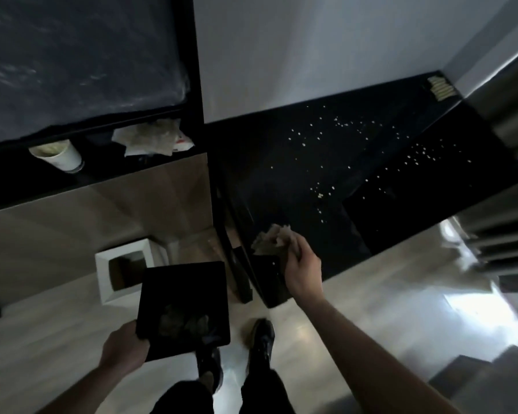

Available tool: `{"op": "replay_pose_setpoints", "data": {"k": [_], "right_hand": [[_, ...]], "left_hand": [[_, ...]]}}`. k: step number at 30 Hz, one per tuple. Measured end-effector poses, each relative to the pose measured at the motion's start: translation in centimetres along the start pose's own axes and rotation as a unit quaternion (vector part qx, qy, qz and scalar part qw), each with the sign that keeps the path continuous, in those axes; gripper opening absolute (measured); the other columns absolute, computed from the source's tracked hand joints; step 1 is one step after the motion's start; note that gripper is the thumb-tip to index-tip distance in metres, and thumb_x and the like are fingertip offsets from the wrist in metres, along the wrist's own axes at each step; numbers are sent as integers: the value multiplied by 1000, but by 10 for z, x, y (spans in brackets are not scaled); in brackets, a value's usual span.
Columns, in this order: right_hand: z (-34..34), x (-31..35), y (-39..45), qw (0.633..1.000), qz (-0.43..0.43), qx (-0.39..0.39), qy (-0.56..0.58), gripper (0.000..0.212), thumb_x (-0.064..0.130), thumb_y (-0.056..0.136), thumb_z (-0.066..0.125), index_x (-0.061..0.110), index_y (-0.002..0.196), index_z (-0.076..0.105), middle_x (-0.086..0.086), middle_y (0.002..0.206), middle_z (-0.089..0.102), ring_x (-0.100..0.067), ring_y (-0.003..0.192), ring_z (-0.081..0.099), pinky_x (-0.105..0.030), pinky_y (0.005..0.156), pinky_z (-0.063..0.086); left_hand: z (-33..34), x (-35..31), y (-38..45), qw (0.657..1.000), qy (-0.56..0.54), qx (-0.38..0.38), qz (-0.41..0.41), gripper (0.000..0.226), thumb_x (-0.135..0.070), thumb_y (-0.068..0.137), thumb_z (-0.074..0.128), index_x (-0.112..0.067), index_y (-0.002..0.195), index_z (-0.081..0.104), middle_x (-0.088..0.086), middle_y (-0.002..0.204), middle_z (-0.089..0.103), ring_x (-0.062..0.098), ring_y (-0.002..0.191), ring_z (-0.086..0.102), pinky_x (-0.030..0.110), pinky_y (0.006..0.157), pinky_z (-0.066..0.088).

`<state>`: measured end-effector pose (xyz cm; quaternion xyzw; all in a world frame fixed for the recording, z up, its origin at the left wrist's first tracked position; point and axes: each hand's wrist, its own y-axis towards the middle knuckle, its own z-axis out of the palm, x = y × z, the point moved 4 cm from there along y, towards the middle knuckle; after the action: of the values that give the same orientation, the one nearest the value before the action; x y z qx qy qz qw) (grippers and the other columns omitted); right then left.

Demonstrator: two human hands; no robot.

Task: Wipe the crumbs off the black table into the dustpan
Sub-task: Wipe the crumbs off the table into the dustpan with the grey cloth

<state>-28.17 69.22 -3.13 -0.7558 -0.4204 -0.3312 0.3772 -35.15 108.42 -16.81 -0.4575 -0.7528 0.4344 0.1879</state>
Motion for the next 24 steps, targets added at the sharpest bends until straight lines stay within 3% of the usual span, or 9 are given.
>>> {"op": "replay_pose_setpoints", "data": {"k": [3, 6, 8, 12, 14, 17, 20, 24], "right_hand": [[-28, -8, -42, 999, 25, -14, 37, 29, 18, 107, 51, 33, 125, 67, 17, 105, 75, 7, 96, 69, -13, 82, 55], [-56, -17, -67, 992, 68, -33, 99, 22, 22, 110, 46, 25, 118, 66, 1, 83, 73, -1, 61, 66, -21, 55, 54], [-73, -28, -79, 989, 84, -48, 112, 23, 21, 111, 43, 23, 114, 66, -1, 76, 70, -6, 56, 65, -22, 50, 53], [-103, -60, -77, 989, 101, -58, 94, 25, 26, 109, 46, 33, 112, 70, 1, 98, 75, -20, 93, 72, -44, 82, 62], [-118, -74, -65, 988, 114, -54, 91, 25, 25, 109, 46, 34, 113, 69, 1, 104, 74, -19, 99, 71, -48, 89, 60], [-146, -84, -31, 989, 106, -55, 88, 25, 27, 109, 46, 30, 120, 68, 5, 106, 73, -14, 101, 69, -42, 88, 59], [-177, -87, 19, 993, 78, -59, 65, 26, 27, 108, 46, 27, 123, 67, 7, 105, 70, -17, 105, 66, -29, 77, 52], [-196, -85, 97, 998, 47, -18, 38, 32, 31, 107, 45, 31, 134, 63, 4, 122, 69, -16, 114, 64, -29, 92, 46]], "left_hand": [[5, 10, -36, 1000, -14, 13, 21, 42, -17, 91, 55, -19, 133, 59, 3, 92, 73, 26, 77, 72, 38, 70, 58], [13, 15, -56, 998, -36, -12, 43, 40, -14, 89, 57, -16, 130, 61, 3, 86, 74, 22, 64, 74, 41, 68, 61], [21, 14, -70, 997, -53, -22, 51, 40, -12, 89, 57, -15, 129, 61, 2, 80, 74, 19, 56, 73, 39, 65, 60], [42, -2, -88, 995, -91, -12, 49, 44, -7, 91, 55, -16, 134, 58, 5, 79, 76, 22, 55, 74, 40, 69, 61], [52, -11, -93, 994, -95, -42, 28, 43, -8, 87, 56, -17, 128, 62, 5, 73, 76, 24, 54, 73, 43, 71, 62], [71, -22, -92, 994, -81, -76, -7, 41, -8, 84, 59, -12, 124, 67, 10, 78, 75, 32, 68, 73, 43, 69, 62], [89, -29, -93, 987, -122, -87, -59, 40, -2, 80, 60, -5, 119, 68, 17, 77, 74, 35, 63, 73, 47, 65, 63], [109, -48, -113, 973, -163, -124, -102, 20, -3, 78, 55, -9, 86, 73, 11, 51, 70, 31, 54, 72, 46, 67, 63]]}}
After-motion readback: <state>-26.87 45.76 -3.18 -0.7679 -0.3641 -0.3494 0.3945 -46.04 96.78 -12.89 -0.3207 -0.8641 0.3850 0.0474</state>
